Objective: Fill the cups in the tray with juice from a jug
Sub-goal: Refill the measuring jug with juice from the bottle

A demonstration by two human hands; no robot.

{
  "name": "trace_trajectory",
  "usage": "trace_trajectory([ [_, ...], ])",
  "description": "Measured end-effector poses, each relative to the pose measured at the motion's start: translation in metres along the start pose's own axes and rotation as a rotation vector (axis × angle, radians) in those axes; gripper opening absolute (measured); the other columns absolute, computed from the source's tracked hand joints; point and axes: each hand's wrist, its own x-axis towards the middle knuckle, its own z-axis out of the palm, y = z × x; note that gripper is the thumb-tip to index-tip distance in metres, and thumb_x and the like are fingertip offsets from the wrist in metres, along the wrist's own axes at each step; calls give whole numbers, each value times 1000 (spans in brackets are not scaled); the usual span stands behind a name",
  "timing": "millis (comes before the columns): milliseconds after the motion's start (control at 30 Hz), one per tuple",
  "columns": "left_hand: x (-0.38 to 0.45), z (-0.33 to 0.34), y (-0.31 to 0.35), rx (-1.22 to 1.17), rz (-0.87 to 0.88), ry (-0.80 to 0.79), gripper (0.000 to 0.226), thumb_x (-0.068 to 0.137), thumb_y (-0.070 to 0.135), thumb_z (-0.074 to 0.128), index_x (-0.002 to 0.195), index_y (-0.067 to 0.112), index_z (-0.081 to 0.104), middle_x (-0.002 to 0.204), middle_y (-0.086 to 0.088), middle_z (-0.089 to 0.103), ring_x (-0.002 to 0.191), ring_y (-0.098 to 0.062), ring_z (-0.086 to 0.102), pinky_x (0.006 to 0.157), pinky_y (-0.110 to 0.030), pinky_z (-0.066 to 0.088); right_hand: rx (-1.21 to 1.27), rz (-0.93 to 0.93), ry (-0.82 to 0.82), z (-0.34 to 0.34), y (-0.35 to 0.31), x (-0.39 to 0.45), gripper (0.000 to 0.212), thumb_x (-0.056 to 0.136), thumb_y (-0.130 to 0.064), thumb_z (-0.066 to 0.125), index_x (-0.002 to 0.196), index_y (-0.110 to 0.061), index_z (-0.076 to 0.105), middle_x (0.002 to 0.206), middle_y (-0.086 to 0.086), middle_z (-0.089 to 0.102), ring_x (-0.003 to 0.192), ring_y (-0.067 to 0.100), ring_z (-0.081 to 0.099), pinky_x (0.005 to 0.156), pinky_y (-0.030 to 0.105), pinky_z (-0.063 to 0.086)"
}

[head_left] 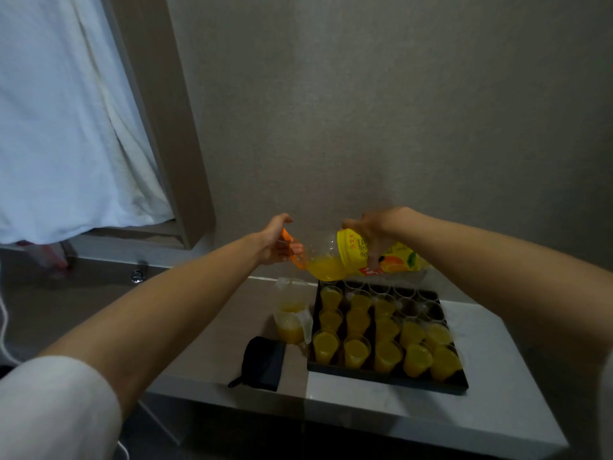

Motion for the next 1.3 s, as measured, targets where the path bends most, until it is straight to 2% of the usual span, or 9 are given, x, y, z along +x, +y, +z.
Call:
trace_trajectory([
  [233,7,-2,-1,-16,4,2,45,96,45,48,72,7,50,85,-16,68,73,-23,65,79,-32,49,-22,2,4,-2,1,2,115,71,-48,89,160,-26,19,151,14,47,134,37,50,99,41,46],
  [333,9,-2,-1,-12,1,-11,46,96,47,47,72,8,49,87,-17,68,74,-23,66,76,-32,49,3,4,-14,-4,1,1,116,72,-47,90,161,-28,18,150,13,48,131,37,51,95,41,48],
  [467,9,0,-3,-18,2,-13,45,96,47,47,74,8,48,87,-16,67,73,-23,65,73,-31,49,-27,11,-16,-5,1,1,121,68,-50,90,161,-29,16,154,13,45,136,38,48,105,49,47],
  [567,9,-1,-4,-24,5,-20,45,96,47,47,74,7,48,85,-16,66,73,-23,64,73,-32,49,-40,18,-19,-6,0,2,117,71,-49,89,161,-28,17,154,14,44,136,37,48,100,42,46],
  [667,11,-2,-4,-27,11,-19,45,96,47,47,75,7,48,88,-17,66,73,-24,65,75,-33,49,-41,15,-21,-6,0,4,118,70,-49,90,161,-29,17,154,13,45,135,37,48,105,44,47],
  [833,10,-3,-3,-43,16,-9,44,96,47,47,74,8,48,88,-17,66,72,-23,64,75,-32,50,-51,7,0,-11,-1,5,116,70,-48,91,160,-27,21,153,12,45,134,36,50,95,40,47],
  [1100,7,-5,-2,-52,20,1,43,96,47,48,74,10,45,87,-17,65,72,-24,64,74,-30,49,-91,7,2,-18,-5,5,114,67,-53,90,157,-28,23,152,13,46,134,37,50,97,43,48],
  [1200,9,-5,-3,-54,15,-6,44,95,47,48,73,9,46,88,-17,66,72,-23,64,76,-31,49,-74,9,-16,-19,-4,6,114,71,-50,89,160,-26,21,154,12,44,135,36,49,92,39,46],
  [1300,10,-6,-3,-50,19,-13,46,96,47,47,72,8,47,90,-18,66,73,-23,64,78,-32,49,-71,21,-22,-19,-5,6,114,71,-50,89,159,-26,21,154,12,44,135,35,49,93,39,47],
])
